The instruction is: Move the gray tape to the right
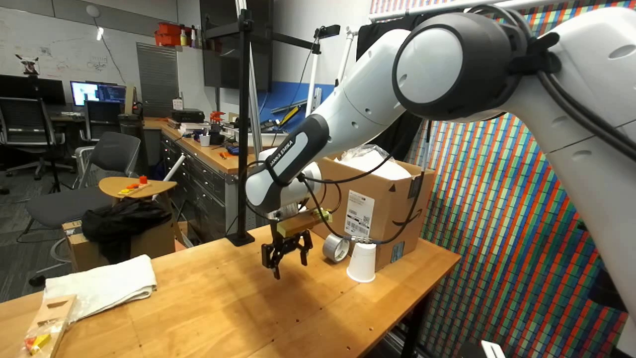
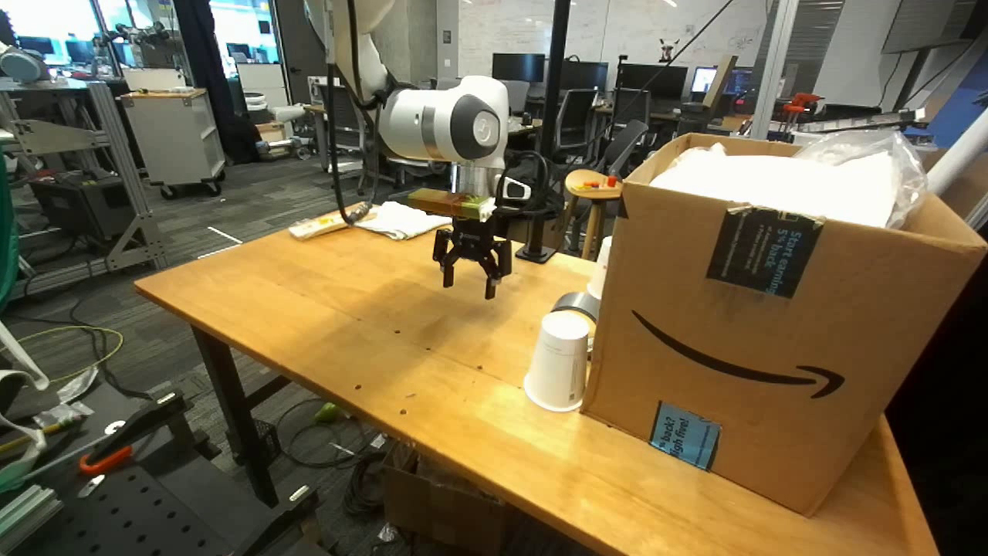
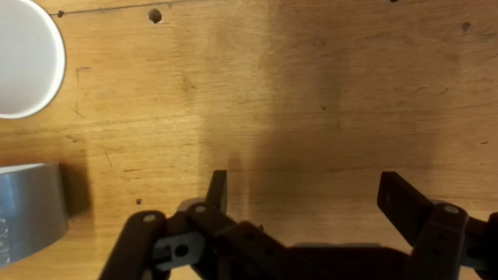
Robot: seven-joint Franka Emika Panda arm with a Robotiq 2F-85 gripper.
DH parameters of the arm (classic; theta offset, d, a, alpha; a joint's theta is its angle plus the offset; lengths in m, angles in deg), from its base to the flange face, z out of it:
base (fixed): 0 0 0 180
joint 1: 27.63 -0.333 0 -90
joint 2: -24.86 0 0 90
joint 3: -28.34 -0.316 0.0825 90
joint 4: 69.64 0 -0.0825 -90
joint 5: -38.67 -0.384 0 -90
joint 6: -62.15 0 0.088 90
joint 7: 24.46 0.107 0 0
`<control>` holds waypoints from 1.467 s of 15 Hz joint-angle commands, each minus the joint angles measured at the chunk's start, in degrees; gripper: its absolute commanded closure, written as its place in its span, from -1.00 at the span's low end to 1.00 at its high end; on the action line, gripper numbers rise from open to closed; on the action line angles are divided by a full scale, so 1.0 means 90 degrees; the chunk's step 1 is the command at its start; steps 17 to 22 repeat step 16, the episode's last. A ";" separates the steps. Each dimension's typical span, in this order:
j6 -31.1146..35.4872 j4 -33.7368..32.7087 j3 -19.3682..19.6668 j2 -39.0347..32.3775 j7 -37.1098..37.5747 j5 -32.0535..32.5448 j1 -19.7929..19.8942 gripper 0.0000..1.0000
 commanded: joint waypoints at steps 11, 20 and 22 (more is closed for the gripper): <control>0.0081 0.0049 -0.0097 0.0100 -0.0162 -0.0005 -0.0129 -1.00; 0.0083 0.0059 -0.0098 0.0100 -0.0174 -0.0004 -0.0128 -1.00; 0.0083 0.0059 -0.0098 0.0100 -0.0174 -0.0004 -0.0128 -1.00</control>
